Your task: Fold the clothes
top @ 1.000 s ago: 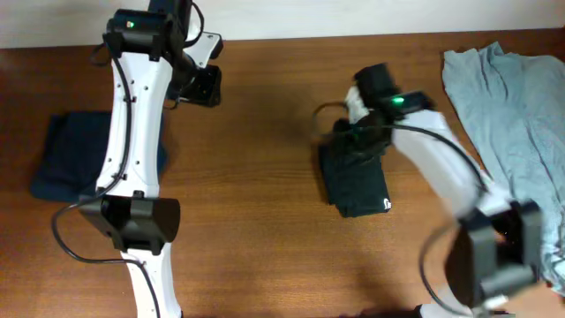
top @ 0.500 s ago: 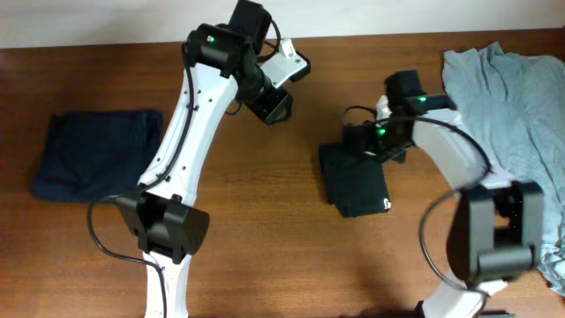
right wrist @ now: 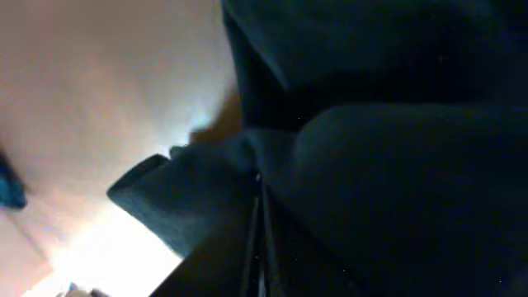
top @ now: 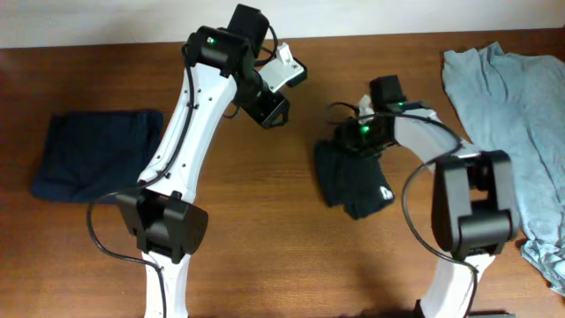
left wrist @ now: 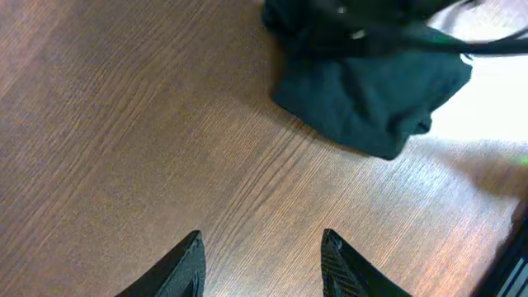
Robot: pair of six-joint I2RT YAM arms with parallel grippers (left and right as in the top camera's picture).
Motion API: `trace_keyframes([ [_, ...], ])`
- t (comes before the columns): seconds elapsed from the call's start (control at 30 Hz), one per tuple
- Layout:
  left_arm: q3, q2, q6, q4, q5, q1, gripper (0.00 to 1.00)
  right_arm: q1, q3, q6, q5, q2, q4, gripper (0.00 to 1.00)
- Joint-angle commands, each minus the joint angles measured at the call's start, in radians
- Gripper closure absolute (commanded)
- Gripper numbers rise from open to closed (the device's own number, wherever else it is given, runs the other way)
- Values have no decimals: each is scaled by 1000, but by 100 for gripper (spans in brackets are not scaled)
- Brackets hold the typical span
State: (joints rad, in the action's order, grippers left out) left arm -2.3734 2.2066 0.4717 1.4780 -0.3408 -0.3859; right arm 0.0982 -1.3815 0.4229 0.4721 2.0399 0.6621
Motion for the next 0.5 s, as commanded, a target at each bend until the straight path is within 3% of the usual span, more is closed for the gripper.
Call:
trace_keyframes([
  [0.0, 14, -23, 16, -10, -39, 2, 51, -53, -5, -117, 55, -161, 104, 96],
  [0.17, 15, -16, 15, -52, -108, 2, 50, -130, -5, -183, -72, -335, 341, 96],
  [0.33, 18, 16, -80, -74, -109, 1, 50, -119, 31, -184, -163, -317, 424, 95],
  [0.37, 18, 30, -106, -79, -109, -1, 49, -117, 59, -183, -183, -313, 411, 91],
  [0.4, 18, 50, -127, -80, -110, -5, 48, -117, 84, -183, -190, -309, 388, 72],
  [0.43, 18, 85, -161, -77, -113, -11, 47, -122, 119, -184, -195, -302, 337, 45],
  [0.47, 18, 105, -174, -71, -113, -14, 47, -130, 140, -196, -196, -297, 296, 33],
])
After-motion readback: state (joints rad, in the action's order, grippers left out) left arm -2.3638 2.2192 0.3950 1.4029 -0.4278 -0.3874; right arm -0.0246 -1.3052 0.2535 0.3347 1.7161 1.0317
